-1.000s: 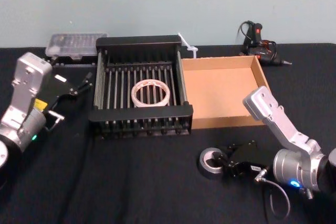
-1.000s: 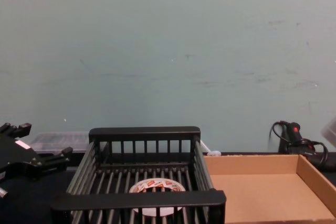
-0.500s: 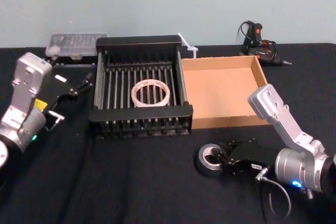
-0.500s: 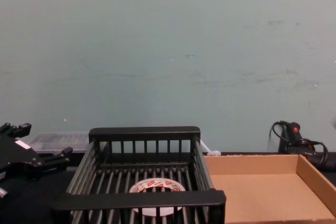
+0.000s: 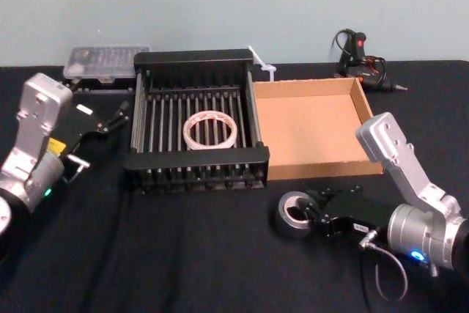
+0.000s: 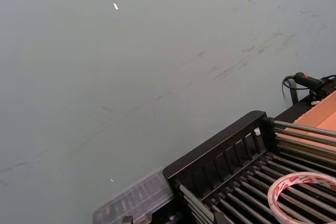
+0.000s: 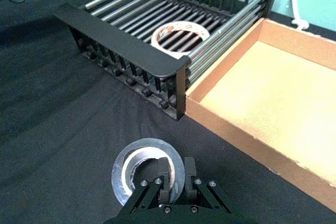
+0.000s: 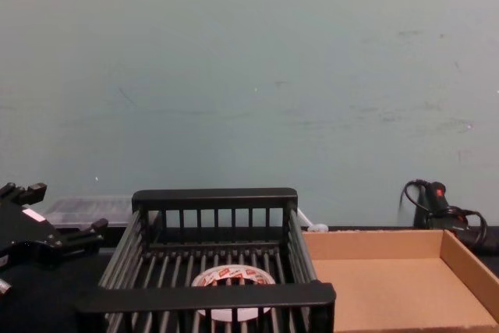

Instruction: Pick up the white tape and place it into the black box , Pick up the silver tape and place it into the brown box.

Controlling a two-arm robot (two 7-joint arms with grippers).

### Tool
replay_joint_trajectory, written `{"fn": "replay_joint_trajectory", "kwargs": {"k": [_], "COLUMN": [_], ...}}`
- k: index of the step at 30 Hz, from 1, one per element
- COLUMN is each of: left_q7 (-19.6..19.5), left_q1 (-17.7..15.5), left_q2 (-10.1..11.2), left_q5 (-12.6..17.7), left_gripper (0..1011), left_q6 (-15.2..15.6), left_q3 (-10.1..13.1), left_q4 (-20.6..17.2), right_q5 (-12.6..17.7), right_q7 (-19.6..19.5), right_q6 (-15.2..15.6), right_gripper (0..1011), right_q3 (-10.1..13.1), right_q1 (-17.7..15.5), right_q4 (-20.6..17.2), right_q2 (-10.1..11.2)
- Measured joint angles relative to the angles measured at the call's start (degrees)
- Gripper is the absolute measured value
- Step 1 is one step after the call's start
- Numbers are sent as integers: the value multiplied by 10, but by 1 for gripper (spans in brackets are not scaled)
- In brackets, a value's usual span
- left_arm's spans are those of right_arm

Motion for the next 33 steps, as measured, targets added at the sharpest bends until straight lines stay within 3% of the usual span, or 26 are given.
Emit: {"fn": "replay_joint_trajectory", "kwargs": {"k": [8,33], "left_q7": [0,0], "left_q1": [0,0], "left_q2": [0,0], "left_q5": [0,0], "left_gripper": [1001,1001], "left_q6": [0,0], "left_q3": [0,0], "left_q4": [0,0], "right_q5": [2,7], "right_q7": [-12,-53], "right_q6": [-23,-95], "right_gripper": [176,176], "right_q3": [12,64], "right_q1": [-13,-50], "right_q4": [-9,-18], "right_q2": [-4,-42]}}
